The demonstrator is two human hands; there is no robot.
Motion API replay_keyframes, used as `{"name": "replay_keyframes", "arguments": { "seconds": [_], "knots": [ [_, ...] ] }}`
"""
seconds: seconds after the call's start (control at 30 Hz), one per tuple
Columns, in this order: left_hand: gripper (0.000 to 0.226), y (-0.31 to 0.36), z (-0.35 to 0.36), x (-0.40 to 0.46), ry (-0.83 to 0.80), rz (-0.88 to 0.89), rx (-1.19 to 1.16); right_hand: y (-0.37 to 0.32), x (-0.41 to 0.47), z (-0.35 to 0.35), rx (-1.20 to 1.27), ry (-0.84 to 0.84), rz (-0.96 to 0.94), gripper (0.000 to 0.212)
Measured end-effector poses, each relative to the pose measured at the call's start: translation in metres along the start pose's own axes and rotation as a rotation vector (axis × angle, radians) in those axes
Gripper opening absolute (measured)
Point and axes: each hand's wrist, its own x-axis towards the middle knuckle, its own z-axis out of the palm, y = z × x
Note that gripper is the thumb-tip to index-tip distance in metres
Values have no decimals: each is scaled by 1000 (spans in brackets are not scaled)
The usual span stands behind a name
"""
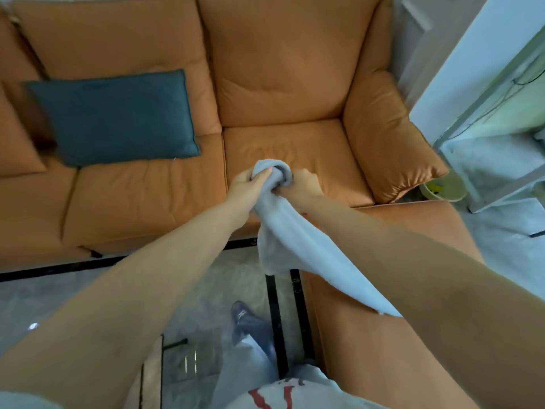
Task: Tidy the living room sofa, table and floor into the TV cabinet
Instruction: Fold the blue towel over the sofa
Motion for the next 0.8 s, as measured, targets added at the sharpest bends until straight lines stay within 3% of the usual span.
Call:
{"name": "replay_keyframes", "arguments": {
  "seconds": [0.1, 0.23, 0.47, 0.53, 0.63, 0.7, 0.8],
  "knots": [
    [34, 18, -41, 36, -111, 45, 111, -42, 45, -7, 201, 65, 64, 15],
    [61, 23, -86, 80, -143, 41, 44, -96, 93, -6, 484, -5, 43, 14],
    [18, 43, -136, 132, 17, 69, 206, -164, 127, -13, 893, -90, -83, 20],
    [18, 47, -150, 141, 26, 36, 272, -186, 139, -19, 1140, -101, -43, 14],
    [12, 52, -166, 156, 32, -58, 72, -220, 155, -34, 1422, -95, -9, 16],
    [8, 59, -174, 162, 22, -69, -41, -237, 165, -44, 1455, -111, -50, 20],
    [29, 68, -181, 179, 22, -36, -104, -252, 182, -47, 1446, -179, -48, 21]
  ]
}}
